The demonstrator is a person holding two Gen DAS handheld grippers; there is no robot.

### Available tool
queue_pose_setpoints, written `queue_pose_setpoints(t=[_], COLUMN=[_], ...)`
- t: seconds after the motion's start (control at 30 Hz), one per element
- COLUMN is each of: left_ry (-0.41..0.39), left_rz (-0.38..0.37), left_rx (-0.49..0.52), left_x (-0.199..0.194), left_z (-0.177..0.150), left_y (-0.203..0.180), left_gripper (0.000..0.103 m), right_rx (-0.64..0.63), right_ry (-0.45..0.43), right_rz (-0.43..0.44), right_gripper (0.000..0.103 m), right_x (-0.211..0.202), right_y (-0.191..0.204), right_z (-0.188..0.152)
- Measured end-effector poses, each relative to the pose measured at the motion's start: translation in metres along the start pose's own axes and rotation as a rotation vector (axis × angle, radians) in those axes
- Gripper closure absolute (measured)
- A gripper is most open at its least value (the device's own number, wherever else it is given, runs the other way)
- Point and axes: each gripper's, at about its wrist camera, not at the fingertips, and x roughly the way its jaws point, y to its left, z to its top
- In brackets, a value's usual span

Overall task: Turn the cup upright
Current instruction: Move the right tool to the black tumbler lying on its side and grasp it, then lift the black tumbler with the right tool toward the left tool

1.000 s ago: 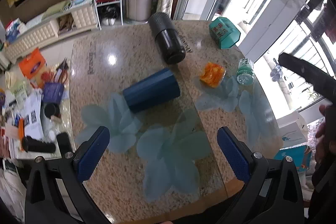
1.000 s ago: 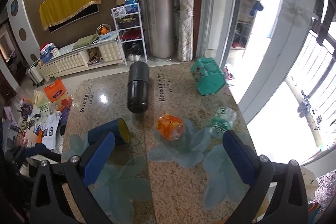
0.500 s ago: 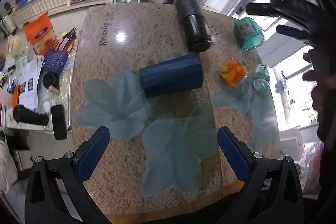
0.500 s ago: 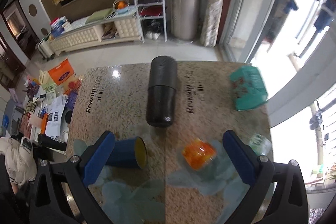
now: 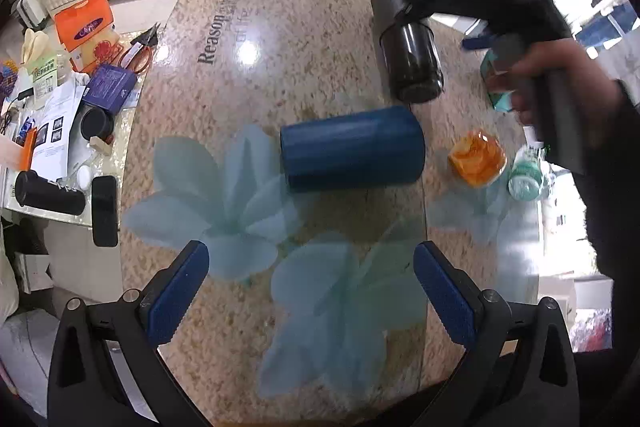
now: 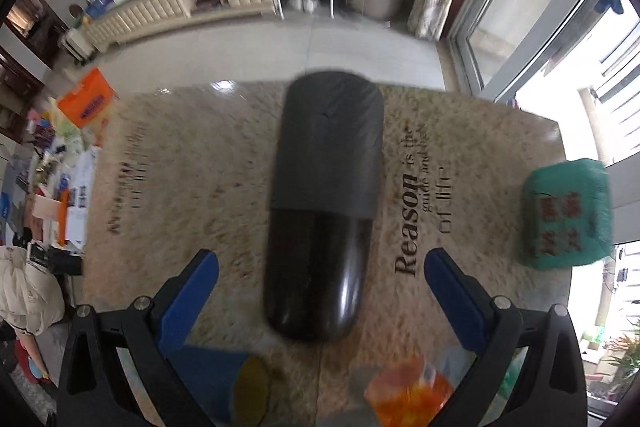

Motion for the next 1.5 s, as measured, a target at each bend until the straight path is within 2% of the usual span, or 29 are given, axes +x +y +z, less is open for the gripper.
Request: queue_pose_setpoints(t=[0.17, 0.37, 0.47, 0.57, 0.67, 0.83, 0.87, 1.0, 1.03, 1.13, 1.37, 1.5], left_ry=[0.007, 0.030, 0.032, 0.040, 0.046, 0.038, 0.037, 0.032, 0.032, 0.029, 0.023, 0.019], left_rz=[0.024, 0.025, 0.023, 0.026, 0.027, 0.037, 0.040, 0.049, 0.050, 0.052, 0.054, 0.057], left_rx=[-0.013, -0.031, -0.032, -0.034, -0.038, -0.041, -0.046, -0.069, -0.072, -0.079, -0.057, -0.043], left_x=[0.012, 0.020, 0.021, 0.023, 0.024, 0.019, 0.018, 0.014, 0.013, 0.012, 0.007, 0.001], left_z=[0.004, 0.002, 0.002, 0.001, 0.000, -0.001, -0.002, -0.005, -0.005, -0.006, -0.010, -0.012], left_y=[-0.002, -0.002, -0.002, -0.002, -0.002, 0.000, 0.002, 0.010, 0.011, 0.014, 0.012, 0.011], left_gripper=[0.000, 0.000, 0.000, 0.000, 0.000, 0.000, 0.000, 0.000, 0.000, 0.000, 0.000, 0.000], right_rx=[0.011, 0.016, -0.002, -0.045, -0.078, -0.057, -0.050, -0.021, -0.019, -0.019, -0.009, 0.019], right_ry=[0.099, 0.139, 0.152, 0.137, 0.116, 0.071, 0.056, 0.003, -0.006, -0.029, -0.117, -0.163], right_rz=[-0.004, 0.013, 0.011, -0.021, -0.014, 0.015, 0.026, 0.051, 0.052, 0.070, 0.116, 0.151], right_gripper=[0.000, 0.001, 0.010, 0.013, 0.029, 0.031, 0.031, 0.032, 0.032, 0.033, 0.033, 0.033], right_x=[0.033, 0.034, 0.034, 0.025, 0.013, -0.008, 0.001, -0.016, -0.009, -0.022, -0.085, -0.123], right_y=[-0.008, -0.015, -0.017, -0.017, -0.014, -0.021, -0.026, -0.036, -0.040, -0.041, -0.049, -0.066], right_z=[0.009, 0.003, -0.001, -0.006, -0.011, -0.025, -0.029, -0.048, -0.047, -0.066, -0.103, -0.129])
